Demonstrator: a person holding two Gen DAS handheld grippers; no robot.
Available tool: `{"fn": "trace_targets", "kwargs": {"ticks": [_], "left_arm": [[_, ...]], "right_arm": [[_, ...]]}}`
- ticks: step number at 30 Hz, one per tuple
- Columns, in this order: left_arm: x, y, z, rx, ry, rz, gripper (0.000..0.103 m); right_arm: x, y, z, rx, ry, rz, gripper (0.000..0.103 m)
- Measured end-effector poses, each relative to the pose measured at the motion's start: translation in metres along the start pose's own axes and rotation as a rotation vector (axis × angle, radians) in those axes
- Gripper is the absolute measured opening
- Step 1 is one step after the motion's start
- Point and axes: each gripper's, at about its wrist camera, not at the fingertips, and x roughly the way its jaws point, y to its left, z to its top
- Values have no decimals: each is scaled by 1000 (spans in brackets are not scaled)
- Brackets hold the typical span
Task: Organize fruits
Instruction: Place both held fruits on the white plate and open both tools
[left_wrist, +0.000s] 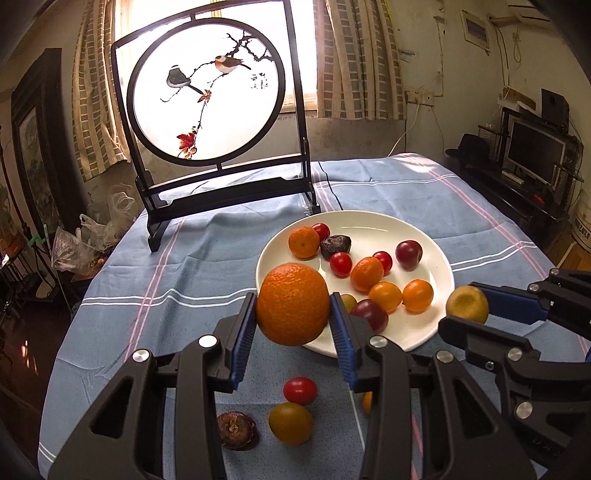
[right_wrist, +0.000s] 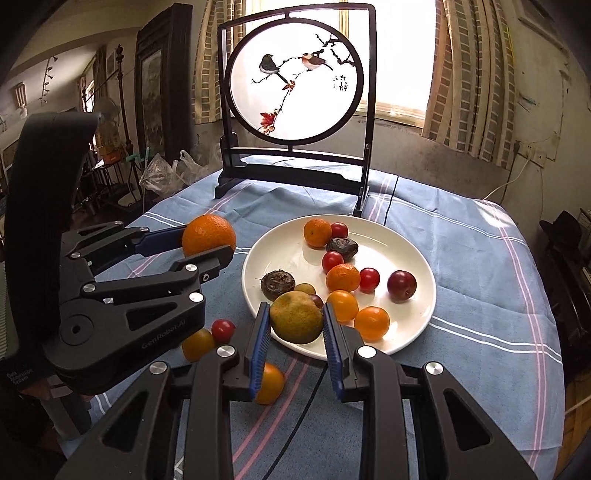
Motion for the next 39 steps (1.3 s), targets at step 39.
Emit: {"fn": "trace_targets", "kwargs": {"ticks": [39], "left_arm": [[98,22,39,60,100,2,63]], "right_arm": [[111,-56,55,89,94,-89,45]]}}
